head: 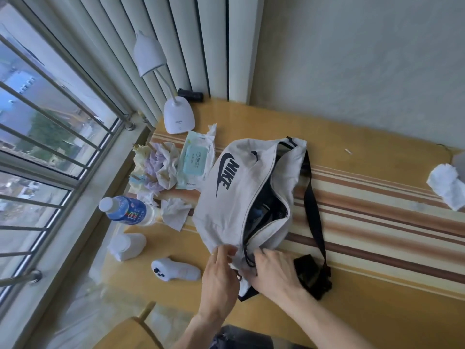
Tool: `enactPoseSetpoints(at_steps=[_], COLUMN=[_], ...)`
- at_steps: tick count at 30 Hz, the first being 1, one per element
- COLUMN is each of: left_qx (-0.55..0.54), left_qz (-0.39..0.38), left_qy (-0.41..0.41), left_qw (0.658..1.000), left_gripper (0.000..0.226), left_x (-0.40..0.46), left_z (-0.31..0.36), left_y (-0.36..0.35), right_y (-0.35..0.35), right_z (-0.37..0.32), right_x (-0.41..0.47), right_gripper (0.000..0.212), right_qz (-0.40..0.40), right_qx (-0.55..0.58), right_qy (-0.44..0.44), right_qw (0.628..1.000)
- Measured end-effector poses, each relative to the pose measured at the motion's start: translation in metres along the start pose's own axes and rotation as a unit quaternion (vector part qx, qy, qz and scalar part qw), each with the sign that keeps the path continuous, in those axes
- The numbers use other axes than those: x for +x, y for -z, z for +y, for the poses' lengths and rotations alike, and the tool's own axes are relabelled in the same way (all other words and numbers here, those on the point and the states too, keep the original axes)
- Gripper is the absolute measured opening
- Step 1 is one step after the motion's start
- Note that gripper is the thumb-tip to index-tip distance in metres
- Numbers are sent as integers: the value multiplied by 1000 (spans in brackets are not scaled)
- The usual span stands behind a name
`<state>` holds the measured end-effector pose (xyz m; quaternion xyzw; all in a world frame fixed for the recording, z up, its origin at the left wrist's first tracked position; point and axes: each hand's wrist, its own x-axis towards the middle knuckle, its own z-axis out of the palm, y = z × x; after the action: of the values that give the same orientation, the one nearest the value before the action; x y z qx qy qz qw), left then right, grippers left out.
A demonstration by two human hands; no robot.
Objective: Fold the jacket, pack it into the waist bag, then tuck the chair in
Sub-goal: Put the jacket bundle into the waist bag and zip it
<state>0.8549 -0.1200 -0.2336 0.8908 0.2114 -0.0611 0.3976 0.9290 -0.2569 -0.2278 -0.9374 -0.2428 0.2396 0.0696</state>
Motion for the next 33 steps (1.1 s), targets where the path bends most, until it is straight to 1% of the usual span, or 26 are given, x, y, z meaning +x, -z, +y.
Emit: enactPoseSetpoints(at_steps=[2, 3, 6, 9, 11, 12, 13, 14, 18, 22, 24, 27, 30, 32, 33], left_qx=[20, 20, 20, 53, 74, 73, 80, 84, 124, 170, 172, 167, 161, 153, 150], left_qz=[-18, -25, -29, -30, -3, 16, 33, 38, 16, -3, -17, -46, -70, -80, -81], left_qy=[15, 17, -16, -54, -51, -43, -47, -56, -109, -85, -72, -49, -24, -9, -4], left_qw=[1000, 999, 999, 997, 996, 996, 995, 994, 986, 982, 982, 984, 984, 985, 985], left_gripper=[57, 53, 33, 29, 13, 15, 24, 28, 34, 42, 44, 45, 43, 40, 38], left_x=[-5, -5, -3, 2, 7, 9, 10, 10, -1, -4, -4, -3, -5, -7, -7], left_z=[-4, -5, -1, 7, 12, 16, 17, 17, 8, 6, 6, -2, -12, -15, -15], left_y=[-4, -4, 3, 6, 4, 4, 4, 5, 6, -1, -3, -4, -5, -5, -5], right_y=[-8, -6, 21, 52, 68, 75, 83, 93, 138, 163, 168, 175, 189, 200, 202], right_z=[-9, -10, -8, -9, -13, -16, -17, -16, 9, 36, 52, 79, 104, 118, 123], right_x=[12, 16, 12, -5, -15, -17, -17, -13, 19, 74, 106, 152, 194, 212, 216], right_gripper=[16, 13, 37, 43, 46, 48, 50, 50, 45, 40, 38, 36, 37, 39, 38], right_qz=[-10, -4, -60, -79, -92, -100, -110, -118, -154, -168, -156, -116, -27, 33, 49], right_qx=[10, 29, 135, 179, 188, 188, 188, 185, 196, 211, 244, 279, 305, 337, 356], right_qy=[-1, -4, 16, 35, 55, 62, 64, 61, 20, -48, -80, -130, -211, -265, -282], right_qw=[1000, 1000, 989, 980, 976, 975, 974, 974, 968, 962, 954, 944, 928, 903, 890])
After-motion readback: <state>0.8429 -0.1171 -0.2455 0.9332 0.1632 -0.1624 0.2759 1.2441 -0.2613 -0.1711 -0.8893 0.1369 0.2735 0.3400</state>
